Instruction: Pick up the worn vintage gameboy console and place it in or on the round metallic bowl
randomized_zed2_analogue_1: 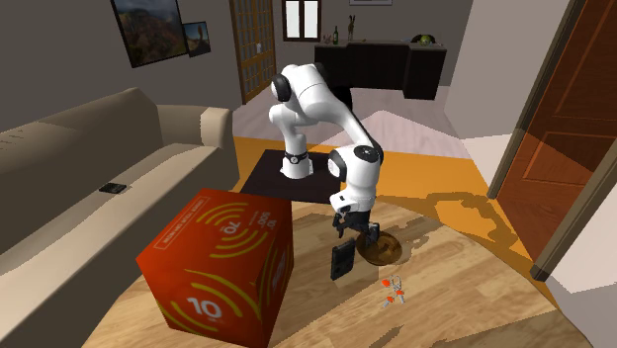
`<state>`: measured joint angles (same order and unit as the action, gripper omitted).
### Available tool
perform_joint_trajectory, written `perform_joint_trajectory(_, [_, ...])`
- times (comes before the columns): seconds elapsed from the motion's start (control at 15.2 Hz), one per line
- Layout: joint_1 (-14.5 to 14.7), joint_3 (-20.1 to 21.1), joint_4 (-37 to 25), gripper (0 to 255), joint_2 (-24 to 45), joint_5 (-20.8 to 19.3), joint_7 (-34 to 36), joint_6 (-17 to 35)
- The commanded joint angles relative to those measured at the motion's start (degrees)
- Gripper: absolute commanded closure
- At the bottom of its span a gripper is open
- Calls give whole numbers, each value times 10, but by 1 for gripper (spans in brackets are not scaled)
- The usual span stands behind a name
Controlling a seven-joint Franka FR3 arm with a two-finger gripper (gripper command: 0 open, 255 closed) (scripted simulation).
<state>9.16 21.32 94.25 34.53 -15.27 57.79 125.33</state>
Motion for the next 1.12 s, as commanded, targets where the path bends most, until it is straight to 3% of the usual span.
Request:
perform_joint_trajectory(0.0, [0, 0, 0, 0, 0, 0, 0, 0])
perform_joint_trajectory(0.2, [0, 0, 0, 0, 0, 0, 0, 0])
perform_joint_trajectory(0.26, [0, 0, 0, 255, 0, 0, 0, 0])
perform_joint_trajectory(1.06, [-2, 4, -5, 255, -12, 5, -3, -16])
